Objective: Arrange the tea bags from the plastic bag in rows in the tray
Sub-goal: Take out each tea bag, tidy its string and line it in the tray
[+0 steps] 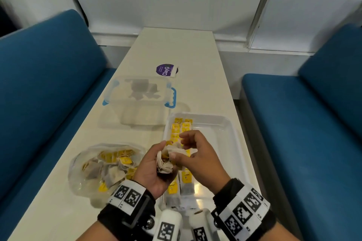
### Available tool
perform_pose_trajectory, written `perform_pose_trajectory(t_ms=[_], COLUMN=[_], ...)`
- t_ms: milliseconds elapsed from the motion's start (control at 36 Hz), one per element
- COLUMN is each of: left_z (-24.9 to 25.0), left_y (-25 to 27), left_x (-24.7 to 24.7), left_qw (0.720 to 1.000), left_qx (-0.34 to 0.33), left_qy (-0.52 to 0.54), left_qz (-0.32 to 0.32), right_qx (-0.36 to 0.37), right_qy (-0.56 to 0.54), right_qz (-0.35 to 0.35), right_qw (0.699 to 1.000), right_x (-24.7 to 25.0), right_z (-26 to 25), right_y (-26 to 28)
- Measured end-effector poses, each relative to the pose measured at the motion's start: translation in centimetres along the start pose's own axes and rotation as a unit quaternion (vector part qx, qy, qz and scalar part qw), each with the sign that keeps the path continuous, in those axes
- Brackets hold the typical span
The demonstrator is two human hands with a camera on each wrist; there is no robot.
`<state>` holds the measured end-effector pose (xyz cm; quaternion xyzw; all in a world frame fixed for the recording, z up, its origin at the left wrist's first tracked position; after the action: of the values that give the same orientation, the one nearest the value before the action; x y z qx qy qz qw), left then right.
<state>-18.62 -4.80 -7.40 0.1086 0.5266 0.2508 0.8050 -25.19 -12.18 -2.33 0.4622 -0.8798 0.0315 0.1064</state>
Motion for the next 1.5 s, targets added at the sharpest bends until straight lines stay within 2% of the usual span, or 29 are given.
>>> perform_pose_trajectory(t_ms=[139,250,389,472,667,805,861,1028,1139,1278,1500], left_z=[0.5,0.6,0.0,0.5,2.2,2.7,2.8,2.8,3.3,3.7,4.6], left_y=[0.1,0.5,0.7,0.8,1.3,1.5,1.6,2.1,2.1,2.5,2.8], left_x=[1.3,1.6,1.6,2.0,3.1,3.6,3.8,3.8,4.0,3.7,6.0], left_qw=[0.999,0.999,1.0,0.999,0.997,0.993,0.992,0.991,0.987,0.983,0.983], left_qx=[-0.003,-0.006,0.024,0.009,-0.041,-0.051,-0.052,-0.044,-0.062,-0.079,-0.079], left_qy=[-0.02,-0.025,-0.017,-0.031,-0.065,-0.1,-0.11,-0.126,-0.145,-0.163,-0.164], left_qz=[0.026,0.032,0.006,0.016,0.032,0.024,0.021,0.01,0.006,-0.034,0.024], right_qx=[-0.001,0.014,0.006,-0.008,-0.081,-0.156,-0.171,-0.188,-0.192,-0.199,-0.192], right_qy=[-0.033,-0.014,0.051,0.048,-0.111,-0.288,-0.319,-0.293,-0.3,-0.236,-0.246], right_qz=[0.009,0.014,-0.019,-0.007,-0.022,-0.037,-0.045,-0.062,-0.074,-0.107,-0.09], right_qw=[0.999,1.0,0.998,0.999,0.99,0.944,0.931,0.935,0.932,0.945,0.946], right_x=[0.2,0.1,-1.2,-1.3,-2.2,-3.0,-3.2,-3.7,-4.5,-6.2,-5.8], right_z=[0.4,0.1,-0.2,0.2,1.2,2.0,2.1,2.2,2.1,2.2,2.0], right_y=[0.6,1.0,1.0,0.9,0.9,1.3,1.5,1.7,1.7,2.1,2.7])
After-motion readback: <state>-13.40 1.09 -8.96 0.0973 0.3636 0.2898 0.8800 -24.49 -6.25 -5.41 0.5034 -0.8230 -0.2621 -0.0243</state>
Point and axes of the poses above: each hand's wrist, its own y-axis away from the middle knuckle, its own x-axis out of the back of the hand, z = x × y, the point moved 8 cm from there along -y, towards the middle knuckle, and after that the axes turned 10 degrees about -z, right-handed, at the moved point
